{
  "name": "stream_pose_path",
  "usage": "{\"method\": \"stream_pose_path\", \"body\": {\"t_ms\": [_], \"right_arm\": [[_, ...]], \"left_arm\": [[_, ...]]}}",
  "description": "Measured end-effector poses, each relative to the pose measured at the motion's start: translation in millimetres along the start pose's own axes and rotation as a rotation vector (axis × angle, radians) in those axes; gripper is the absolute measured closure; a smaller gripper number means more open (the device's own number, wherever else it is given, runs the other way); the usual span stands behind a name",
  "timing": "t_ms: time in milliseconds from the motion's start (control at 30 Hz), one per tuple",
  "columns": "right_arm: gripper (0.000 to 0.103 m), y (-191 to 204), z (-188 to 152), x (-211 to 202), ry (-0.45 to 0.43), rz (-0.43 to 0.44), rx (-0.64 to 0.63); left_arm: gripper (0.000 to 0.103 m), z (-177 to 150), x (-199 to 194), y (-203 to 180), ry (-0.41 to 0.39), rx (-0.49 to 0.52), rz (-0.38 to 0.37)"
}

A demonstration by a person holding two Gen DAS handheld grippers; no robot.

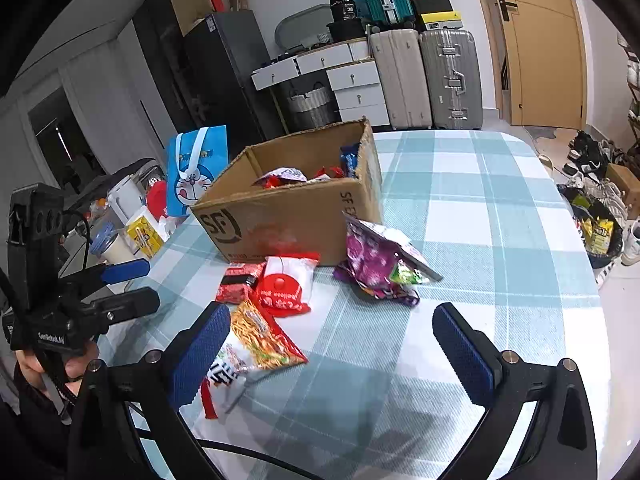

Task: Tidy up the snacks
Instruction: 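Move the left gripper toward the white noodle bag while the right approaches the purple chip bag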

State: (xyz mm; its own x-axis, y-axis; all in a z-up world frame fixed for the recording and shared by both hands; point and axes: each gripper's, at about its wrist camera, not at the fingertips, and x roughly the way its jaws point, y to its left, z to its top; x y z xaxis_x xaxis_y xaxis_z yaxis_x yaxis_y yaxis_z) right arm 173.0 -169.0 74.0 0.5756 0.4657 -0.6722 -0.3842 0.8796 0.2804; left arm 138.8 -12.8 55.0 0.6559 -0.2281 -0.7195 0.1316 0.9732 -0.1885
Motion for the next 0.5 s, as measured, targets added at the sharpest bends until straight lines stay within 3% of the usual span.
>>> {"method": "stream_pose_path", "body": {"t_ms": [500], "right_arm": [[0.000,-22,-27,-2,0.056,-0.063,0.024]], "left_arm": [[0.001,-20,32,-18,0.090,0.029,-0.052]]}}
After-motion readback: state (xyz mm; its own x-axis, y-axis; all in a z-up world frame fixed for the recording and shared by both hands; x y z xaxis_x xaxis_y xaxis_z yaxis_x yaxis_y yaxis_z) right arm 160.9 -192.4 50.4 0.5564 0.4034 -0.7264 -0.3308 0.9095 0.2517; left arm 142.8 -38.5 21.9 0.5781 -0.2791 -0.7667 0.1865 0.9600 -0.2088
